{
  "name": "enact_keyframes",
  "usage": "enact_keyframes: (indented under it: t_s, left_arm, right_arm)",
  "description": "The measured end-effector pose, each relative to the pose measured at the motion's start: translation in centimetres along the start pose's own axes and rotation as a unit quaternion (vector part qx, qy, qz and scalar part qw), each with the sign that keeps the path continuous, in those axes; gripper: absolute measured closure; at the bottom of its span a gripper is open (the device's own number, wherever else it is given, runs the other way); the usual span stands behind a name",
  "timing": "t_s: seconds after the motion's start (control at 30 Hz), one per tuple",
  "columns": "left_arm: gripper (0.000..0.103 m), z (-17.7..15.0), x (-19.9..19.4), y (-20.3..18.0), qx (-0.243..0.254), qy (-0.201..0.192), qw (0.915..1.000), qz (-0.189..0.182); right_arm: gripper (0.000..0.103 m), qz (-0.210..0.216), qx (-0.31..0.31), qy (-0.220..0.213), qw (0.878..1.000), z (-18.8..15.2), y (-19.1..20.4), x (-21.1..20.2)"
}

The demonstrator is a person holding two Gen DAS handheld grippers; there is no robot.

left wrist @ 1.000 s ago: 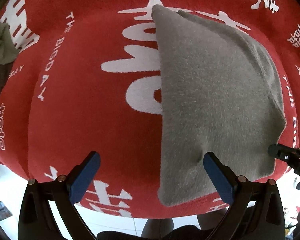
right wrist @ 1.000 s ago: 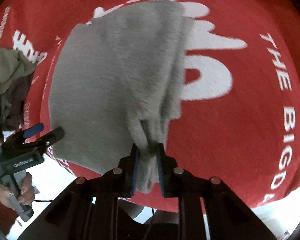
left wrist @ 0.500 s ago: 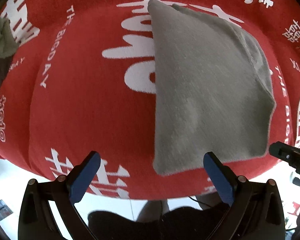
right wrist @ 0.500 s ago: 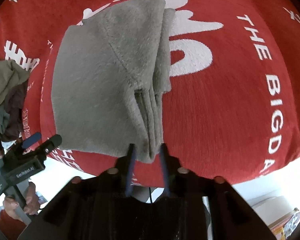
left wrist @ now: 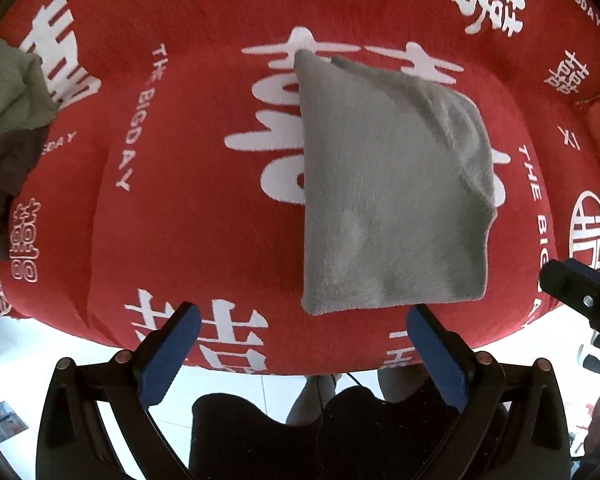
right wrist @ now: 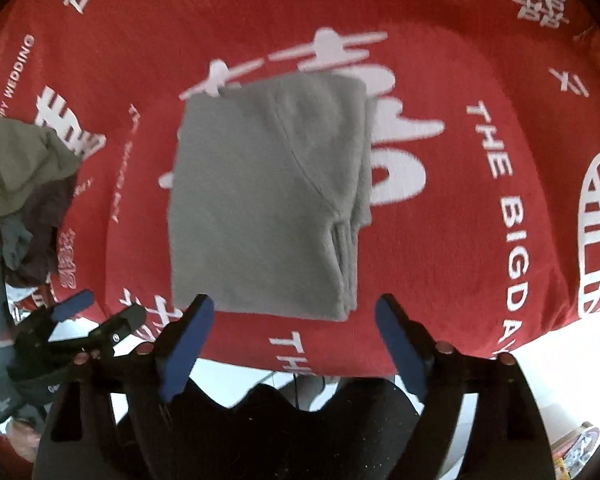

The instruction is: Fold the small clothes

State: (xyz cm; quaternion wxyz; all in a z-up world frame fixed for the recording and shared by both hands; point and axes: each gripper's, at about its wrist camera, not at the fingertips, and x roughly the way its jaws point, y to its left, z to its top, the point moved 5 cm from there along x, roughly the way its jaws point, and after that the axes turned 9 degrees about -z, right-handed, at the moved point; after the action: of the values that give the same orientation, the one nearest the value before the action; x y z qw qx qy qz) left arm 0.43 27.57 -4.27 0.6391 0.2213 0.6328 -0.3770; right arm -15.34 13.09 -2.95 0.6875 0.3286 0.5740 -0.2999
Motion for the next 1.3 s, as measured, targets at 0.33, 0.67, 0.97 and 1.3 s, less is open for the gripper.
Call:
enact_keyframes:
  t_s: [0.33,0.67,0.97,1.3]
  left_arm:
    - [0.000,1.1,-2.8,0.1,-0.012,-0.012,0.9997,0.017]
    - [0.000,2.2,-4.8,-1.1,-0.010,-0.024,0.9994,0.024]
    - [0.000,3.1,-5.5,-1.6,-0.009,-0.030,0.9992,0.026]
    - [0.000,2.9,-5.7,-1.7,-0.013,-0.031,0.9990,0.029]
  right_arm:
    - [0.000,-0.042,-0.025,-0.004,0.999,1.1,1.2,-2.8]
    - [0.000,-0.075,0.008,0.016,0.997,2.1,-0.3,-4.3]
    - [0.000,-0.077,-0.003,0.013,0.997,3.2,0.2,-5.2]
    - [0.000,-0.079,-0.009,0.015,0.997,3.4,0.7,-5.2]
